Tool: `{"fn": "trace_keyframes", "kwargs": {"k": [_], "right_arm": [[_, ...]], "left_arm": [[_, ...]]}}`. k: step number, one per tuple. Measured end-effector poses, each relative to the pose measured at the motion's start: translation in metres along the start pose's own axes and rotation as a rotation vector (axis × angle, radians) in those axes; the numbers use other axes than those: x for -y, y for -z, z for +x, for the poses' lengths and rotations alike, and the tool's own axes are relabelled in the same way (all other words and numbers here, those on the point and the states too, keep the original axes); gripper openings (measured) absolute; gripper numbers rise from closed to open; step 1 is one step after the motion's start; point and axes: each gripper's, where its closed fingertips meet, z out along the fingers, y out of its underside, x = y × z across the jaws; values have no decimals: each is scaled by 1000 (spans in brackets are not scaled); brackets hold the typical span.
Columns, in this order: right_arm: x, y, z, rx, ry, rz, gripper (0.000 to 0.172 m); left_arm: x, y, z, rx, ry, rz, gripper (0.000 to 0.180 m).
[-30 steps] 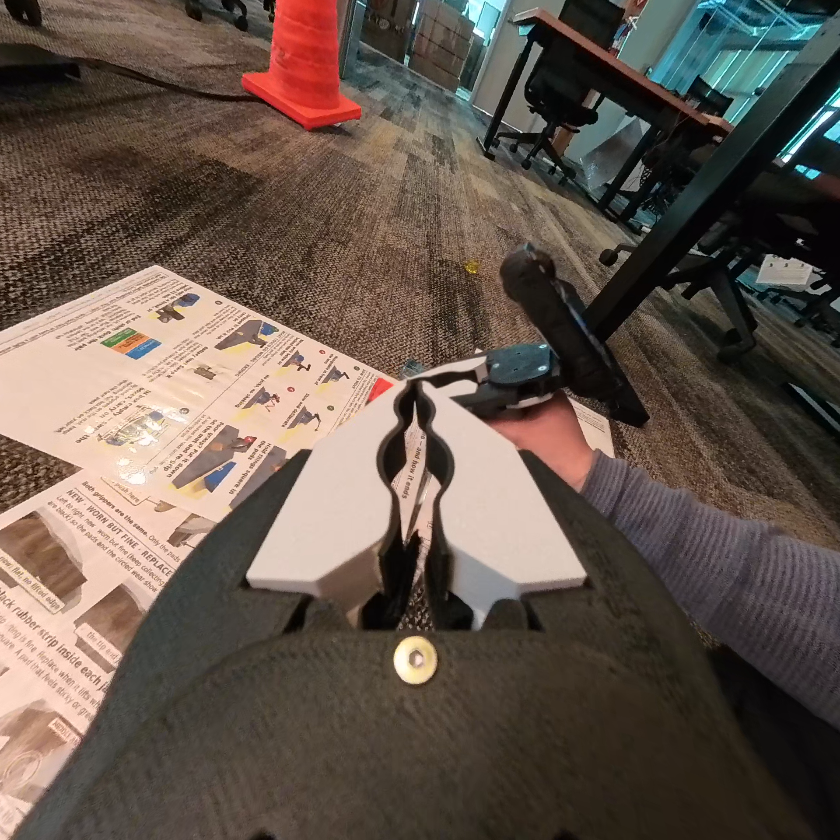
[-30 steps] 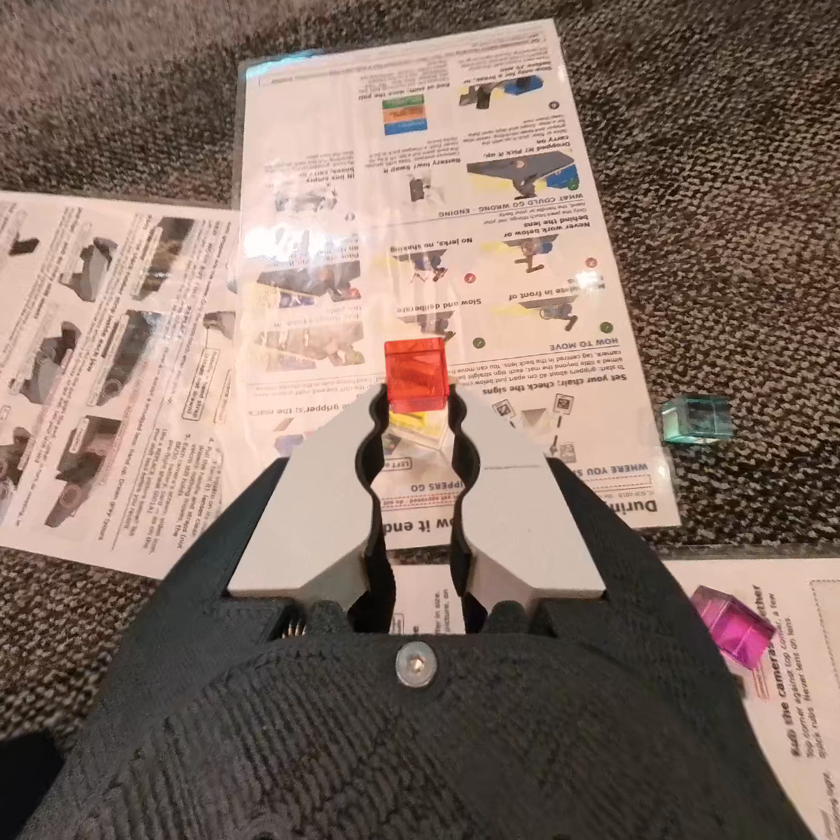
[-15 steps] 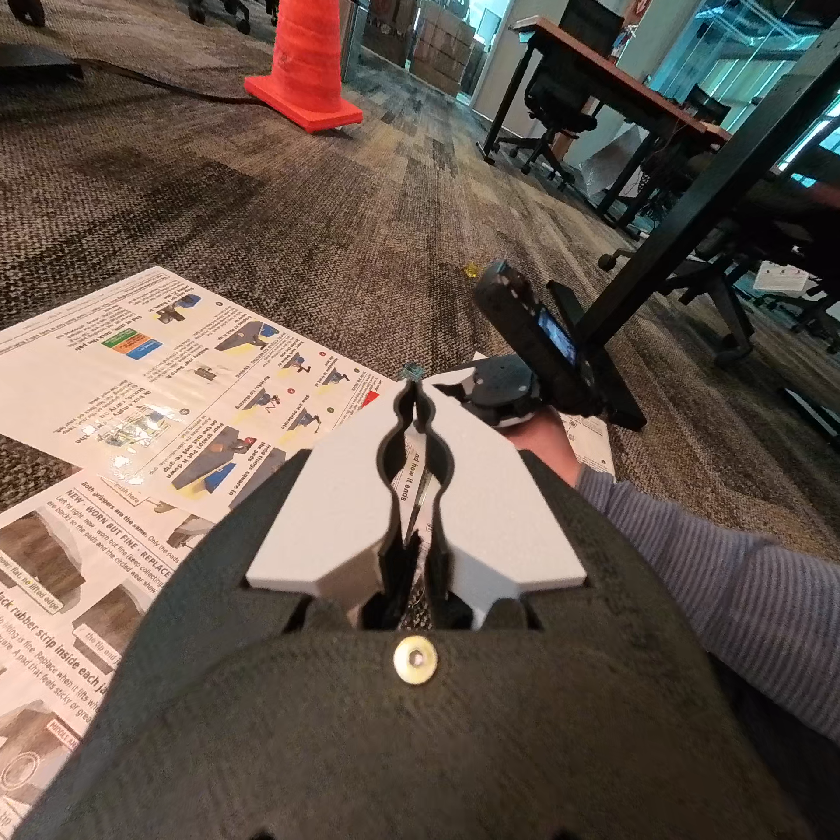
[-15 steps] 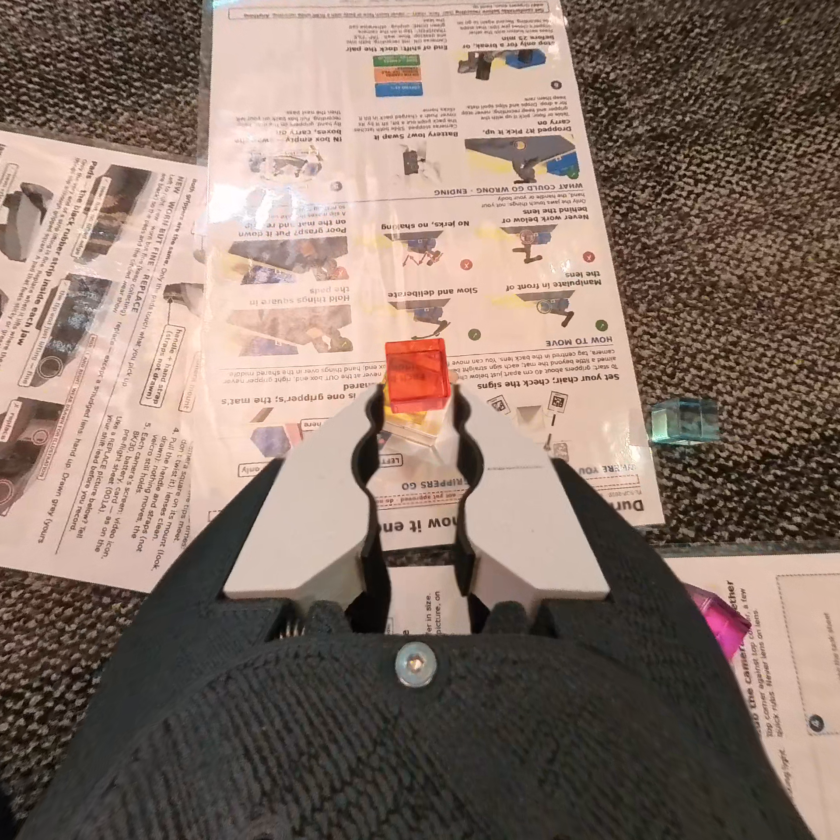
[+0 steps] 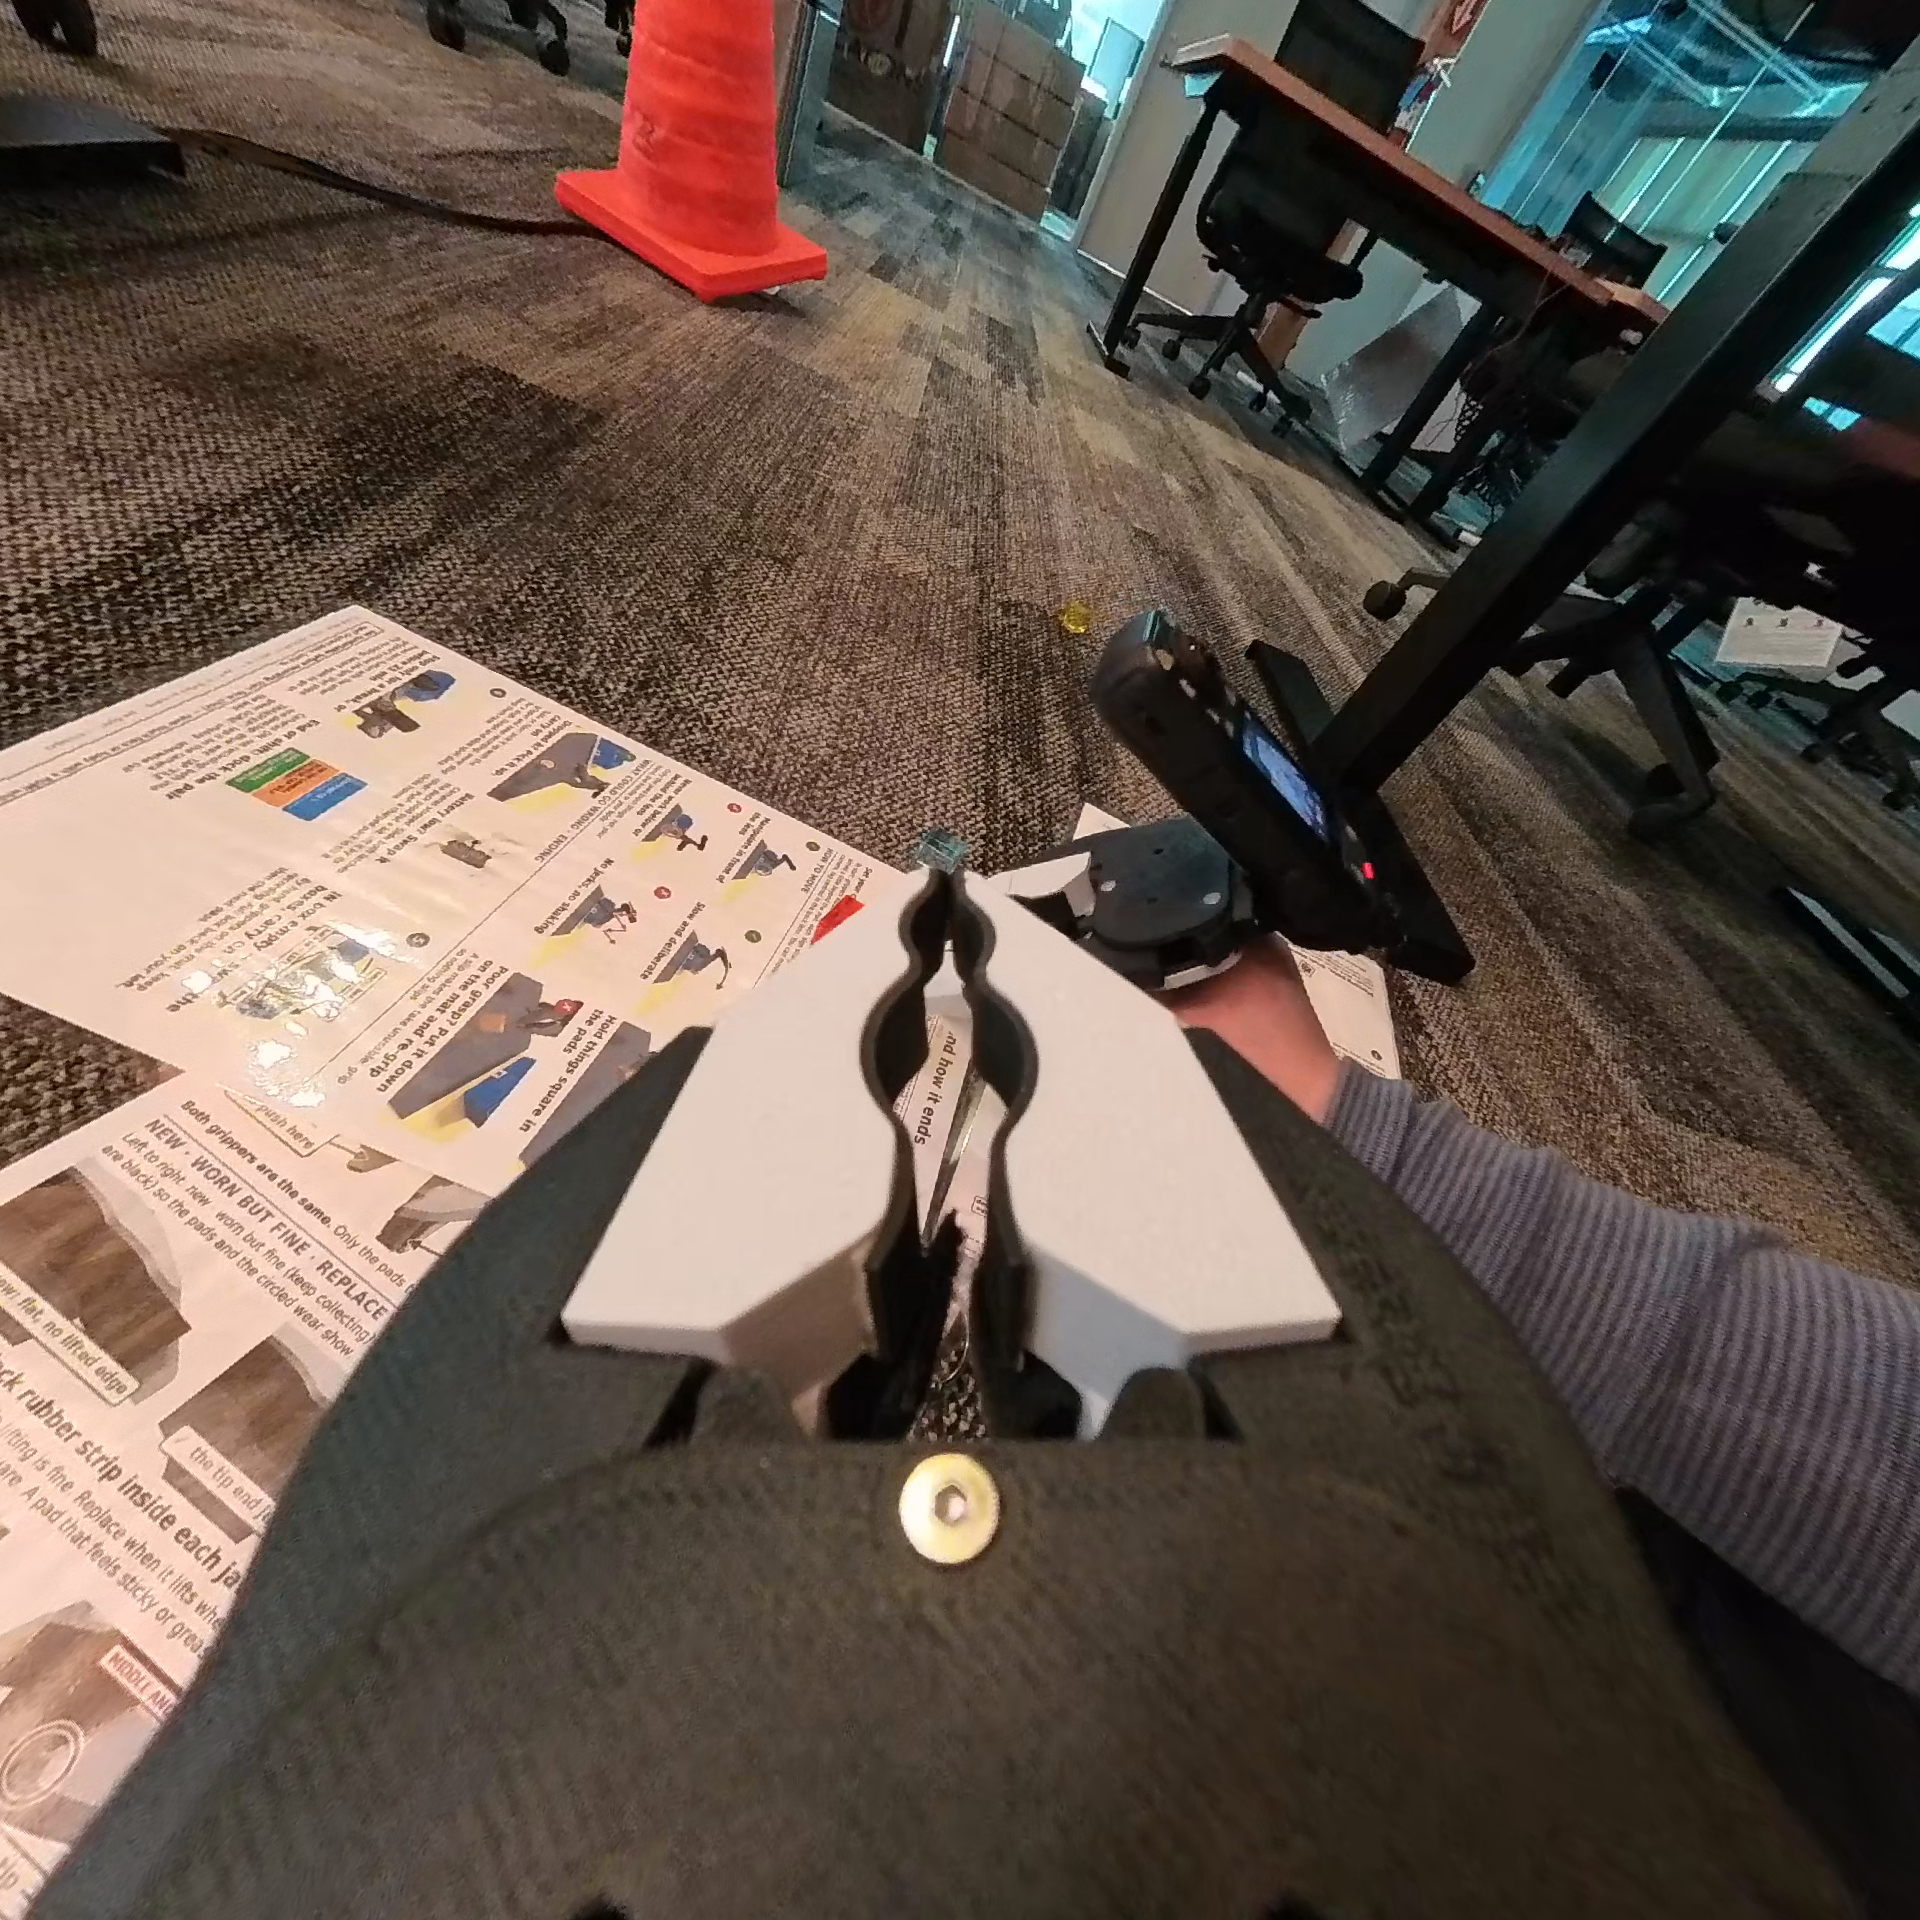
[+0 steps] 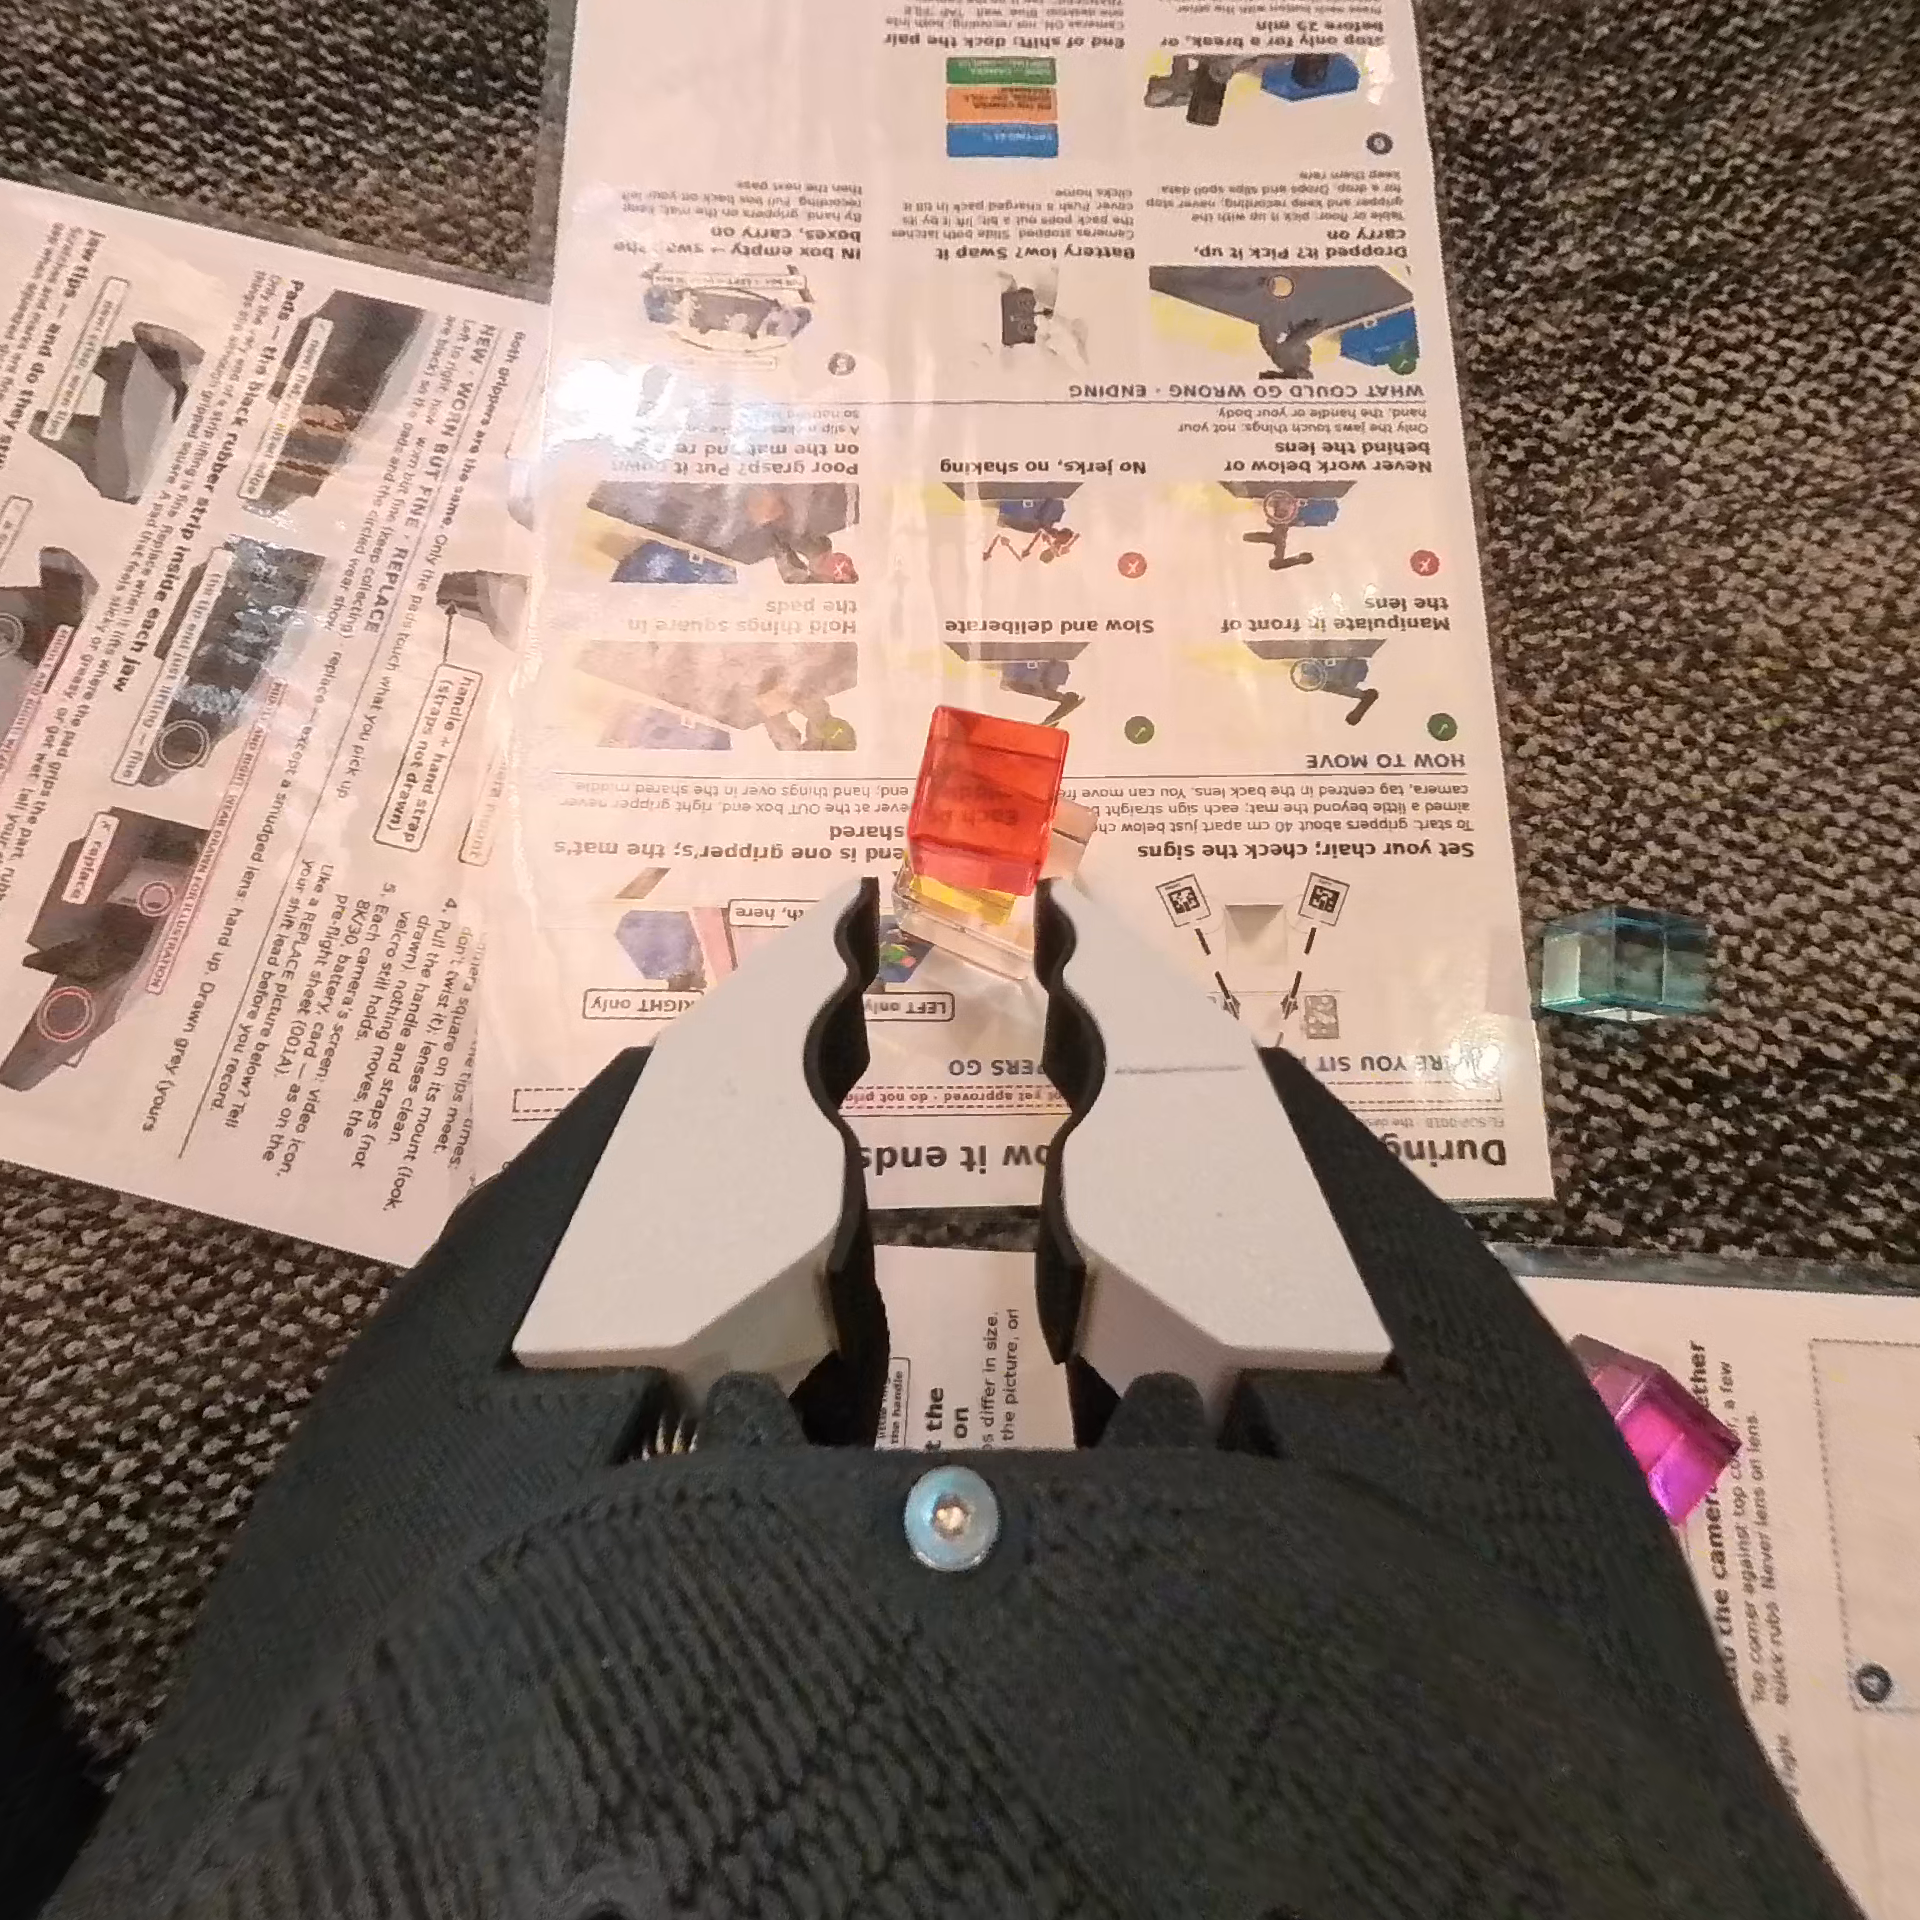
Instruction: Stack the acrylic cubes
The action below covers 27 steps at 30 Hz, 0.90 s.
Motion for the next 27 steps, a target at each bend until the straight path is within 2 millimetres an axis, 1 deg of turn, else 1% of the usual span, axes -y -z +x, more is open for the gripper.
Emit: {"fn": "trace_keyframes", "kwargs": {"k": [11,12,15,17,18,21,24,27], "right_arm": [[0,1,-1,9,-7,4,24],[2,1,0,0,-10,12,27],[6,0,3,-16,-50,38,44],[2,-5,4,-37,-89,20,59],[-1,-7,4,-46,-102,11,60],[-8,-16,3,-84,-113,-9,58],[-10,-22,-1,-93,-111,-12,49],[-10,-25,-1,-108,-114,-13,43]], "left_arm": [[0,0,0,-2,-1,-2,0],[-1,0,0,-2,-1,-2,0],[-1,0,0,-2,0,-3,0],[-1,0,1,-2,-1,-4,0],[-1,0,1,-2,-2,-4,0],[-1,-1,1,-4,-2,-7,0],[-2,-1,2,-3,-7,-7,0],[-1,-1,1,-2,-7,-7,0]]}}
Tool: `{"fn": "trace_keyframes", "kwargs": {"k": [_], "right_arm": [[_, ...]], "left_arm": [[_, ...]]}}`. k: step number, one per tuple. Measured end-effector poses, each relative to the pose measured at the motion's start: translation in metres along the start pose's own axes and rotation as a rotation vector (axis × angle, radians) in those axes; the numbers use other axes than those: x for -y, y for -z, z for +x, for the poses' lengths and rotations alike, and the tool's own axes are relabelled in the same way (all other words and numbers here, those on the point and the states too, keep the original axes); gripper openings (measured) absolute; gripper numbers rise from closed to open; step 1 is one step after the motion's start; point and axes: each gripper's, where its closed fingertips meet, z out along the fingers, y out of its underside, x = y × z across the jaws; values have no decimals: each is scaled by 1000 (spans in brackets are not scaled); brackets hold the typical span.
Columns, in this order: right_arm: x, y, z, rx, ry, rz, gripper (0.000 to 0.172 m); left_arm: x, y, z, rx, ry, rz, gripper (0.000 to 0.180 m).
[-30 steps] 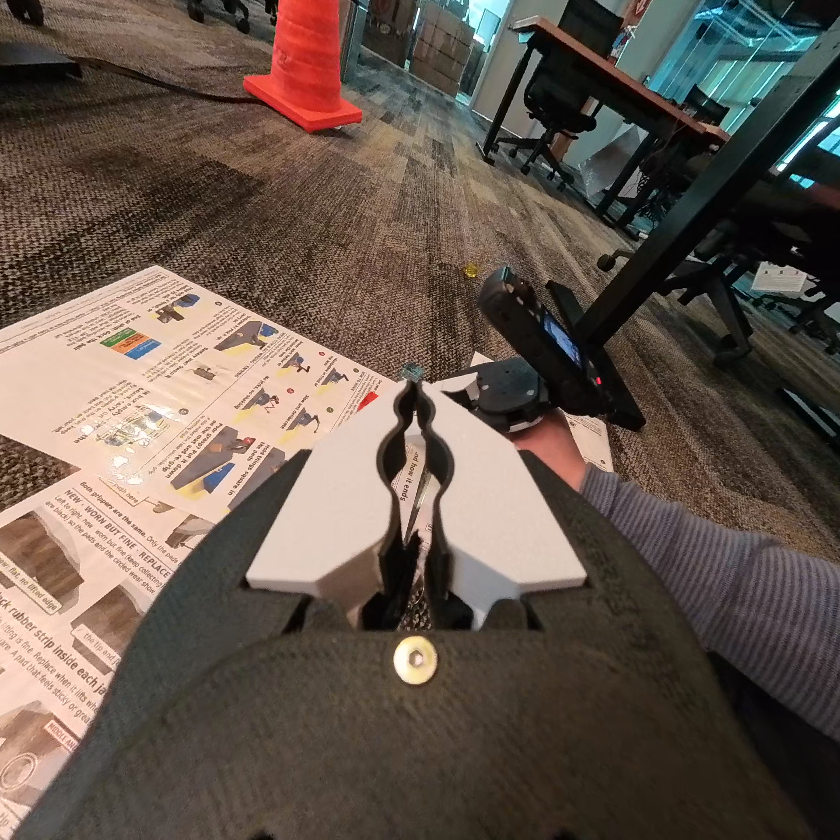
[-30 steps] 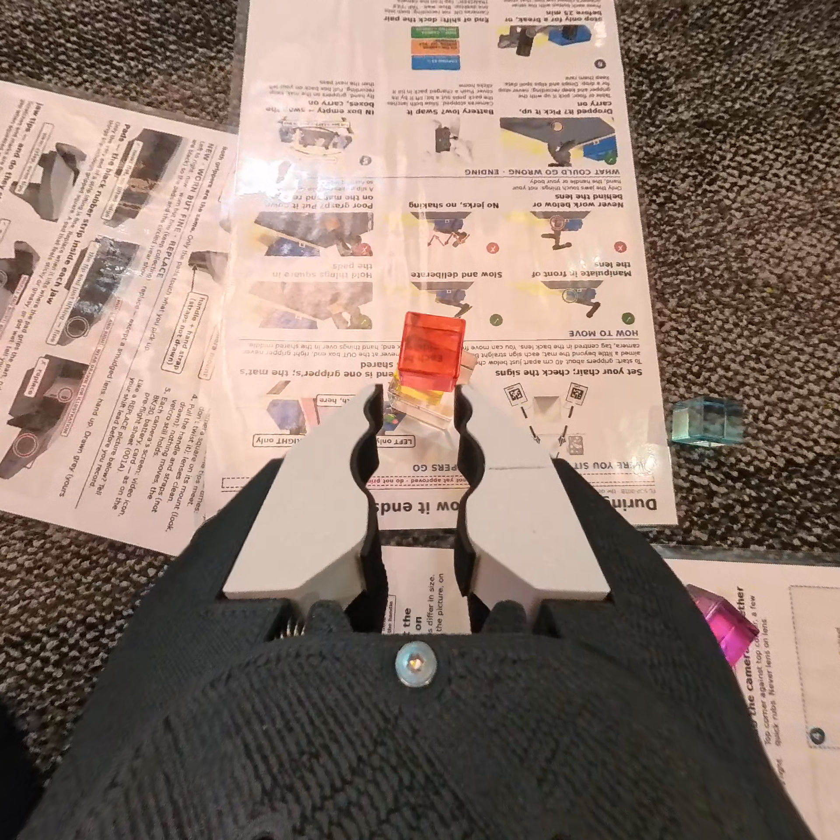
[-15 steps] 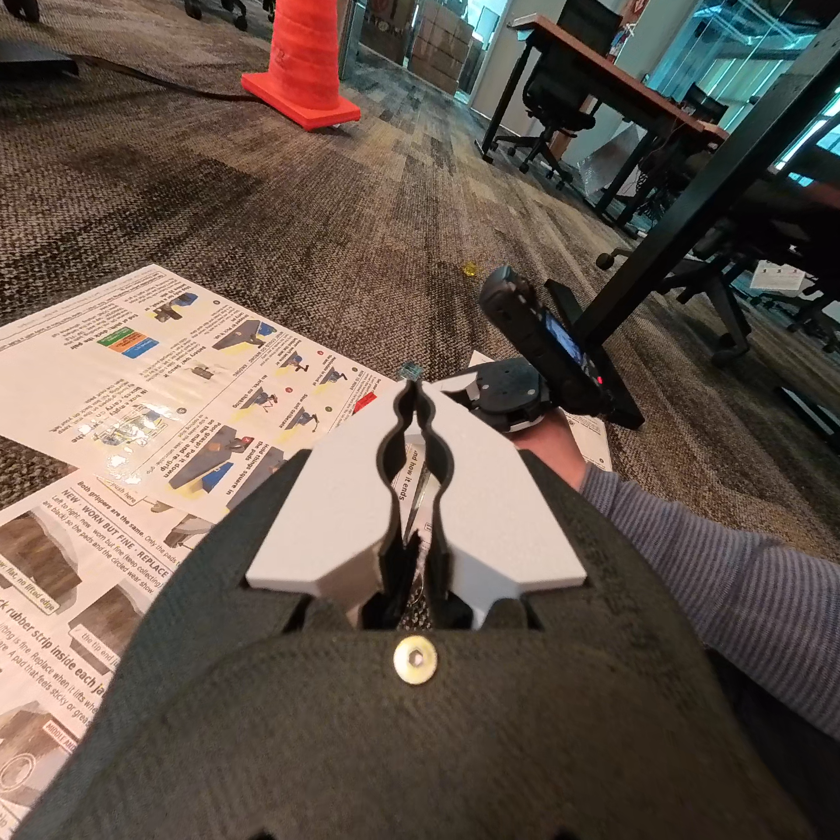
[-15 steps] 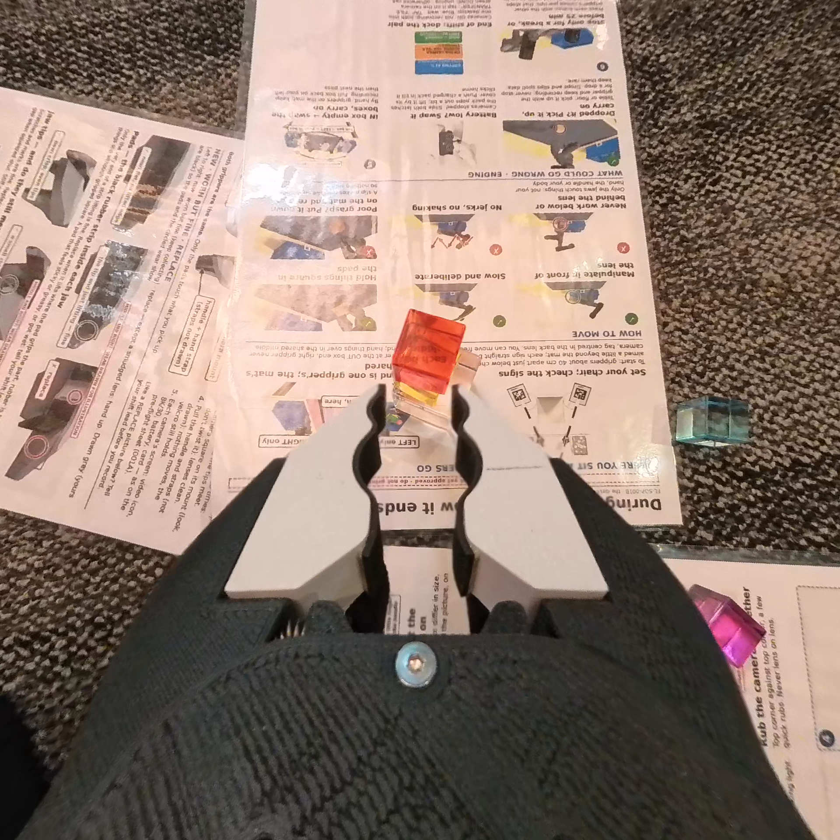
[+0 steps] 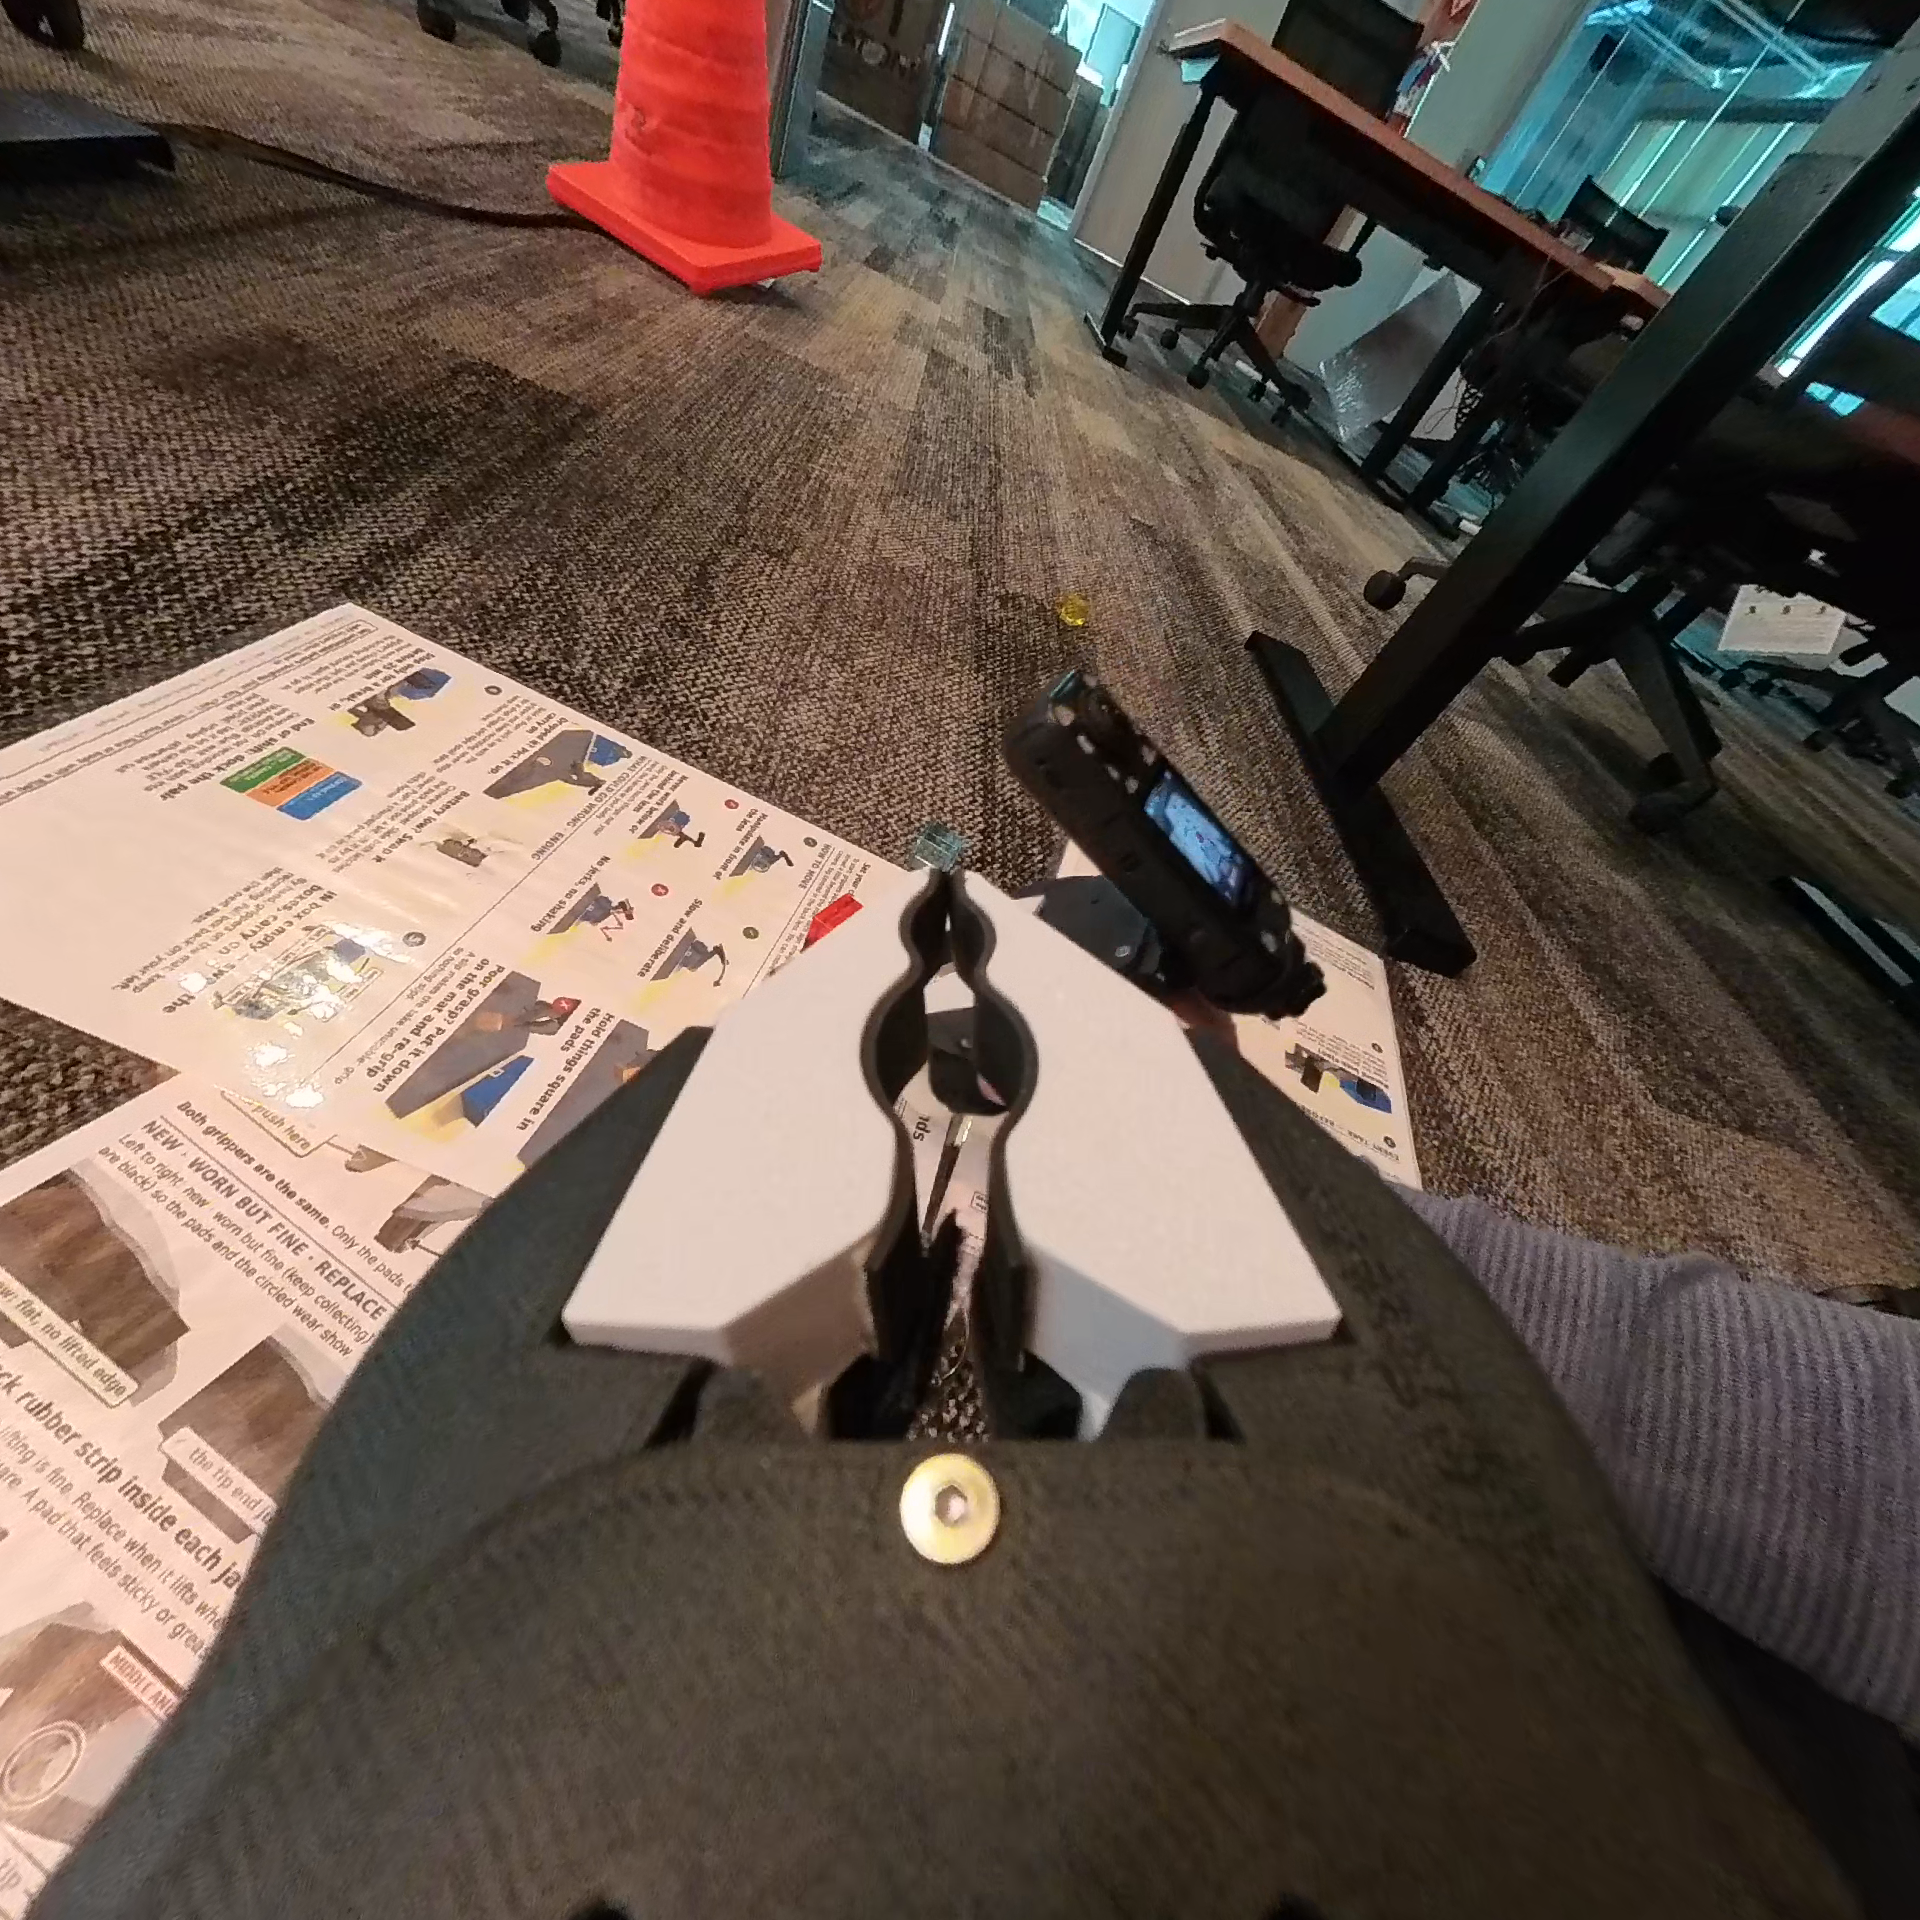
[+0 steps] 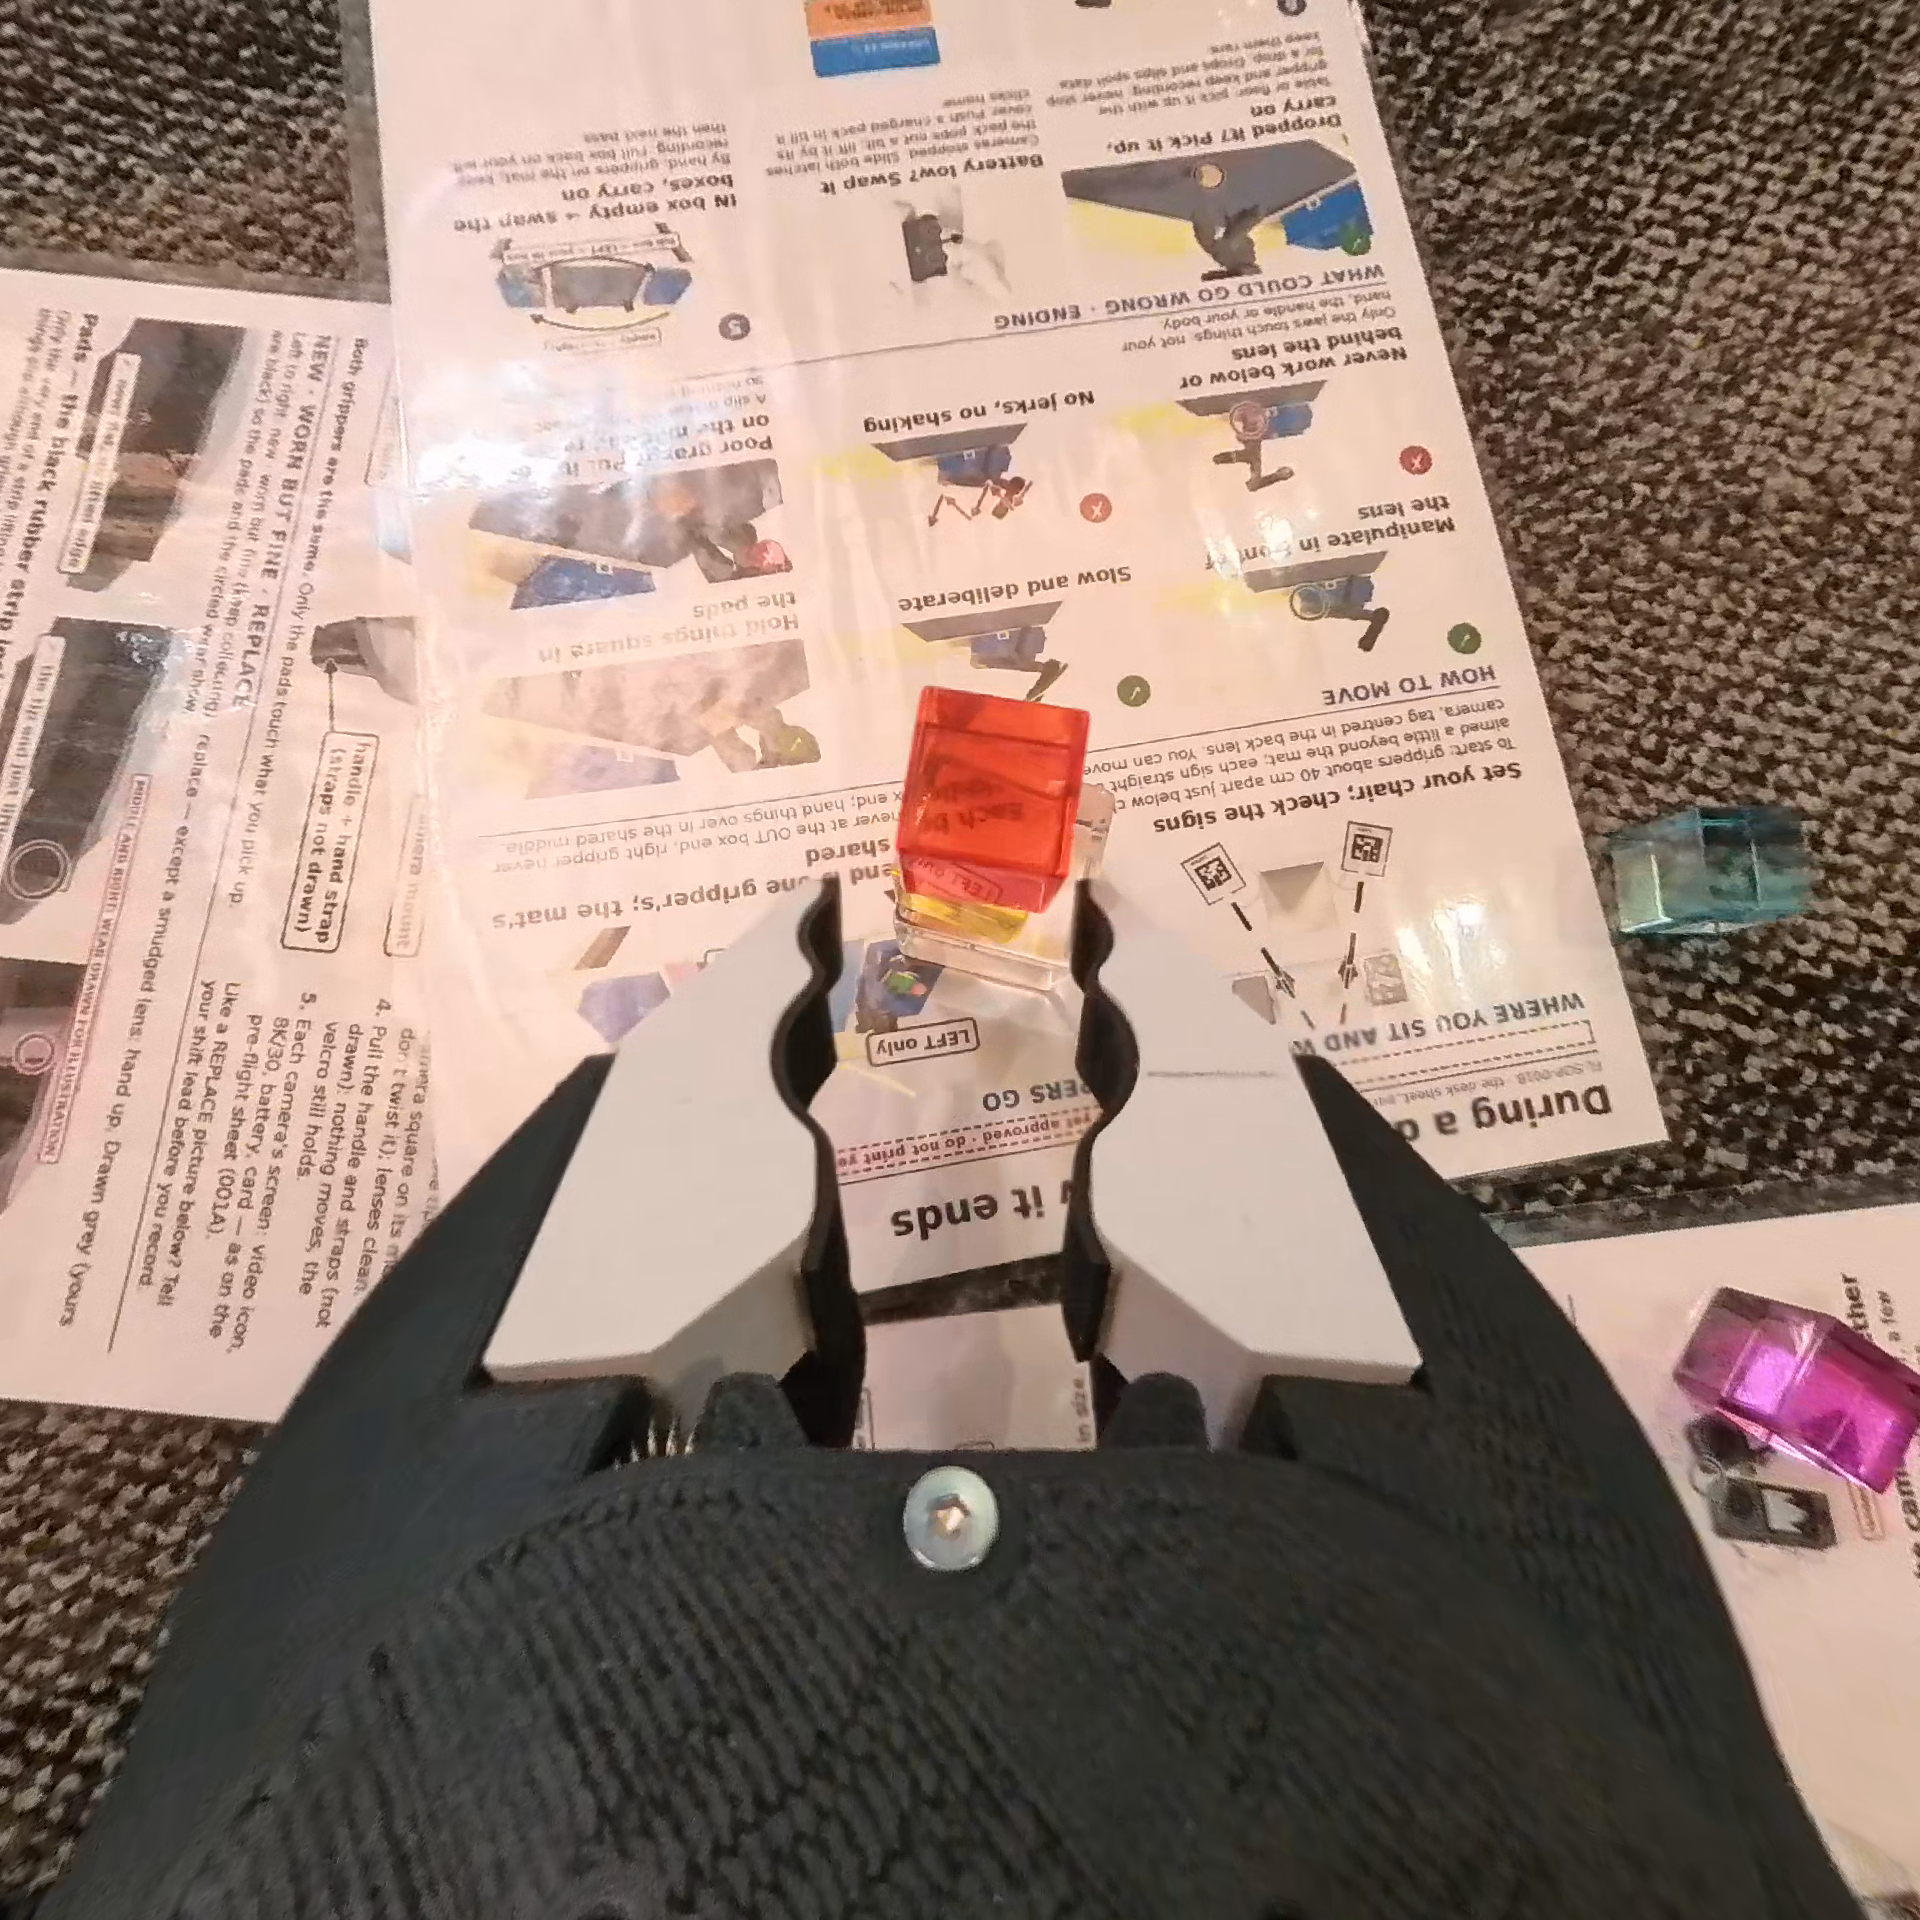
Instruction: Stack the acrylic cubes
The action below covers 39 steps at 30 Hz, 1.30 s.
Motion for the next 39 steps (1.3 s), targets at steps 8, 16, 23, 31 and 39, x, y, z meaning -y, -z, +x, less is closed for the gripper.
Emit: {"fn": "trace_keyframes", "kwargs": {"k": [8,16,23,31,39], "right_arm": [[0,4,4,21,-22,7,25],[5,7,7,18,-20,34,42],[12,11,5,12,-7,64,32],[12,12,7,-3,-21,55,25],[15,13,6,-14,-20,73,24]], "left_arm": [[-2,-1,1,-3,0,-5,0],[-1,-1,0,-3,4,-5,0],[-2,-1,1,-4,4,-6,0],[-2,-1,1,-4,3,-7,0],[-2,-1,1,-4,4,-6,0]]}}
